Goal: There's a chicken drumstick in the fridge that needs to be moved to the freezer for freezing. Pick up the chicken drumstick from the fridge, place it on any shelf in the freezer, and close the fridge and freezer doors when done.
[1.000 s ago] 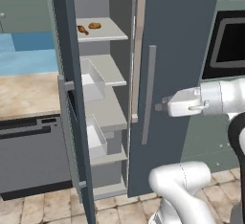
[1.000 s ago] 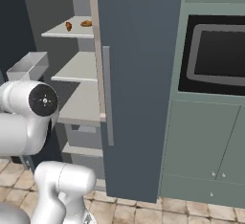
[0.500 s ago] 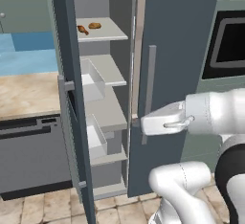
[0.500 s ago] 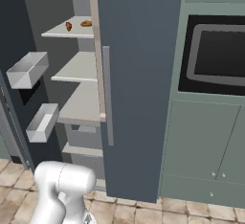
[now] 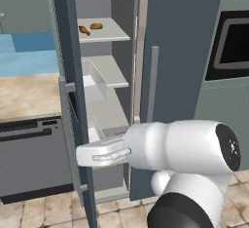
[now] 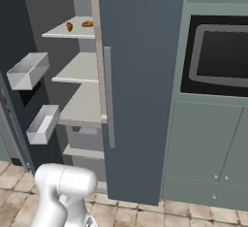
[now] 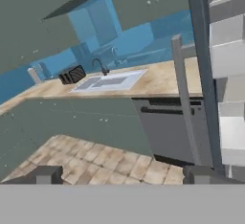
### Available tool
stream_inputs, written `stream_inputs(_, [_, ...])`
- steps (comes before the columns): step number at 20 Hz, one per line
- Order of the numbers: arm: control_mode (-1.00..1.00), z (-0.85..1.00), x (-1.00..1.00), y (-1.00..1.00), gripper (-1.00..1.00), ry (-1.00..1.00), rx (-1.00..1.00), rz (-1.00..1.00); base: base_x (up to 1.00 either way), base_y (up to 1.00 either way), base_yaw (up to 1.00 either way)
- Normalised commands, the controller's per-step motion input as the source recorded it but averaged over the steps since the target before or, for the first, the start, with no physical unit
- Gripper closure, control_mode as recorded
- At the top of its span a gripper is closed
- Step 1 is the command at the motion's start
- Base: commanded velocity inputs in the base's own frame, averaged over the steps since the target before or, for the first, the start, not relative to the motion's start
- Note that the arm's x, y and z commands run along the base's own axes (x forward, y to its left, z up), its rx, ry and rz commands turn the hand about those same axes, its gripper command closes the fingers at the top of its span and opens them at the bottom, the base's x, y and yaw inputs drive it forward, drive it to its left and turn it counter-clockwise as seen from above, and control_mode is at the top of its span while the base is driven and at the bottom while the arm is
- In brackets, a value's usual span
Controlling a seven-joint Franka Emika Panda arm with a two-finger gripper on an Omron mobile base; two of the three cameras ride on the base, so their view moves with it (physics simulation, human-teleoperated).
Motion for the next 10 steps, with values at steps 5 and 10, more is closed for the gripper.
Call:
stream_inputs(5, [-1.00, -0.28, 0.11, 0.75, -1.00, -0.08, -0.02, -0.26, 0.00, 0.00, 0.00])
stream_inputs(10, [-1.00, -0.30, 0.37, 0.50, -1.00, -0.08, -0.04, -0.29, 0.00, 0.00, 0.00])
